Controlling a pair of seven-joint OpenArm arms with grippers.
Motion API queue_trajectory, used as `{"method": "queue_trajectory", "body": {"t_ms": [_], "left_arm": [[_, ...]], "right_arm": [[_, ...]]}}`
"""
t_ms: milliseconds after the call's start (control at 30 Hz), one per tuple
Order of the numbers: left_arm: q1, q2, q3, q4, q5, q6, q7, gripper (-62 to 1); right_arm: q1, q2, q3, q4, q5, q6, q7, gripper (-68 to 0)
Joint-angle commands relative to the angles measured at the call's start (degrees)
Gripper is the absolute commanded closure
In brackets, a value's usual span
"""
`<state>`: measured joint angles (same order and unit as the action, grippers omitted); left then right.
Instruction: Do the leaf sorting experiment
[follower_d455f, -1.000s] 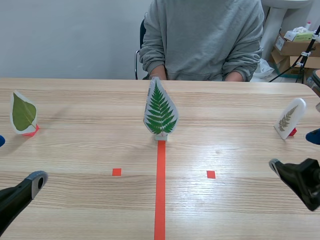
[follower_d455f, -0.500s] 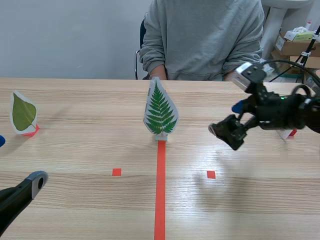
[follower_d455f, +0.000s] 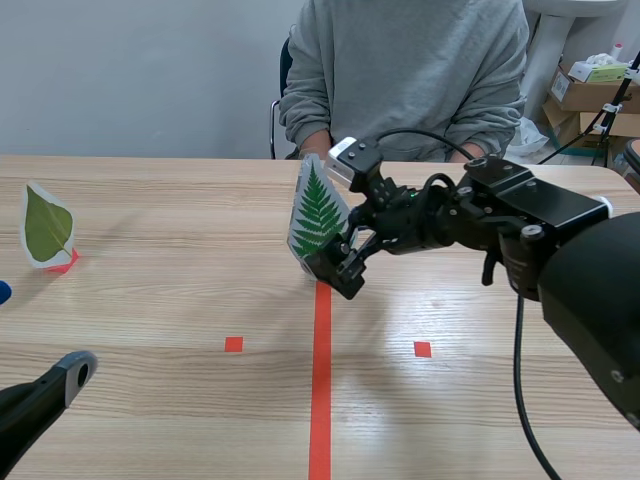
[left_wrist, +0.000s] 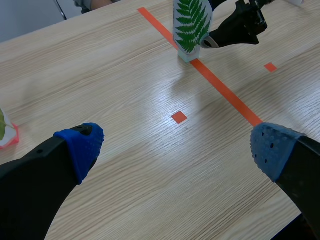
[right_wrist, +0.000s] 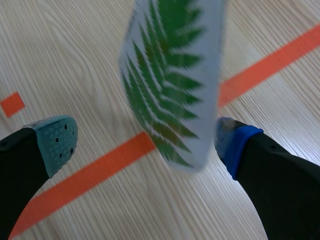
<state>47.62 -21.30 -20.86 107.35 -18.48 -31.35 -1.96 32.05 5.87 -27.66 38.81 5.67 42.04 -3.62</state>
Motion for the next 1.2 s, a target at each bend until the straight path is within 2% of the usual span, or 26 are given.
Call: {"method": "queue_trajectory", "body": {"t_ms": [0, 200, 300, 500, 767, 1100, 1167], "left_arm": [[-0.15, 0.63, 0.15, 0.87, -0.61, 0.07, -0.79, -62.3], [-0.15, 0.63, 0.15, 0.87, -0.61, 0.07, -0.79, -62.3], [-0.15, 0.61, 0.15, 0.87, -0.61, 0.07, -0.79, -62.3], [-0.15, 0.61, 0.15, 0.87, -0.61, 0.07, -0.79, -62.3], [-0.17, 0.61, 0.15, 0.87, -0.61, 0.07, -0.81, -62.3], [-0.17, 0.61, 0.15, 0.87, -0.61, 0.07, -0.79, -62.3], [-0.17, 0.61, 0.15, 0.87, -0.61, 0.07, -0.79, -62.3]], "right_arm": [[1.44, -0.50, 0.00, 2.19, 0.20, 0.68, 1.14, -54.5], [1.25, -1.73, -1.79, 2.19, -0.17, 0.68, 2.84, -54.1], [1.25, -1.57, -1.92, 2.19, -0.17, 0.68, 3.41, -47.9], [1.25, -1.40, -1.92, 2.19, -0.17, 0.68, 3.85, -41.0], [1.03, -1.25, -1.92, 2.19, -0.17, 0.68, 2.40, -20.3], [0.33, -1.27, -1.92, 2.21, -0.13, 0.68, 1.46, -3.7], [0.13, -1.27, -1.92, 2.21, -0.13, 0.68, 1.51, -2.6]]}}
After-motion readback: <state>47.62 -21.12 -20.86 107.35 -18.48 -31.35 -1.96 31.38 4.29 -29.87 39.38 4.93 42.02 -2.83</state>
